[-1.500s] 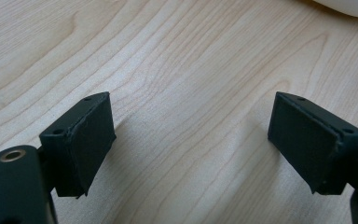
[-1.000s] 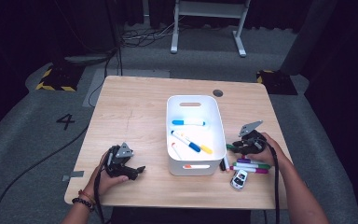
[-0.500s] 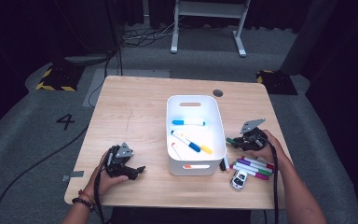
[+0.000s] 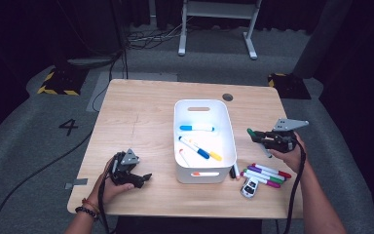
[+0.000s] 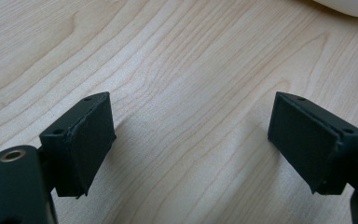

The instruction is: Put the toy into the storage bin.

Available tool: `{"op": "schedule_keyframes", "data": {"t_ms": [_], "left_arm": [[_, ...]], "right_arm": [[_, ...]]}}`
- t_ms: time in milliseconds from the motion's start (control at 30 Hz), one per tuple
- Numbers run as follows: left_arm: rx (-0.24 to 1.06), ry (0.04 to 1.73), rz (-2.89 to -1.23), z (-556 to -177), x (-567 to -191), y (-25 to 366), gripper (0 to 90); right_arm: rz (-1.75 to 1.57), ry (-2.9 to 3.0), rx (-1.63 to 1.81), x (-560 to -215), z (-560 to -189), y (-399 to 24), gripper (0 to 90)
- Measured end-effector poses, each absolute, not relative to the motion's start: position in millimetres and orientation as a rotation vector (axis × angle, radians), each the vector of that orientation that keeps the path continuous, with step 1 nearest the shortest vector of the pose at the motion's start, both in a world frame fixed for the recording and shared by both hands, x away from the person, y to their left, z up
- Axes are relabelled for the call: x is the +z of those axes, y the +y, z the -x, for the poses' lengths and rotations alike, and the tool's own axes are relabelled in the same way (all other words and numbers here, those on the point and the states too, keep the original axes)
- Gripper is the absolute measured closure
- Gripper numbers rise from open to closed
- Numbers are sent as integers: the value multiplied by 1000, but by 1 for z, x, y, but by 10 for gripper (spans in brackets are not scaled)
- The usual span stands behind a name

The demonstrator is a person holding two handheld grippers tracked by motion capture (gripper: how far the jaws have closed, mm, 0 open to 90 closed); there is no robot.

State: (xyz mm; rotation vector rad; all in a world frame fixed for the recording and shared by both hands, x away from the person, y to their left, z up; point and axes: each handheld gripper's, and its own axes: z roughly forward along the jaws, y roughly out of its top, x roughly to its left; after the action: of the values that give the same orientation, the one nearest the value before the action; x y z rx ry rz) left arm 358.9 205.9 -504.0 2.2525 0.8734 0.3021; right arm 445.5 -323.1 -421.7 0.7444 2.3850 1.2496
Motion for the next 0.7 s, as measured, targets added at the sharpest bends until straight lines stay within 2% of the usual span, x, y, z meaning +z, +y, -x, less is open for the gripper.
{"op": "schedule_keyframes", "data": {"t_ms": [267, 533, 700], "left_arm": [[294, 875, -2251, -359, -504, 206, 147], [298, 874, -2252, -359, -504, 206, 147], [299, 874, -2252, -359, -504, 206, 147]], "right_arm": [[-645, 2321, 1346, -380, -425, -317, 749], [-500, 2335, 1412, -335, -406, -283, 748], [-414, 2352, 1381, -321, -408, -264, 748]]}}
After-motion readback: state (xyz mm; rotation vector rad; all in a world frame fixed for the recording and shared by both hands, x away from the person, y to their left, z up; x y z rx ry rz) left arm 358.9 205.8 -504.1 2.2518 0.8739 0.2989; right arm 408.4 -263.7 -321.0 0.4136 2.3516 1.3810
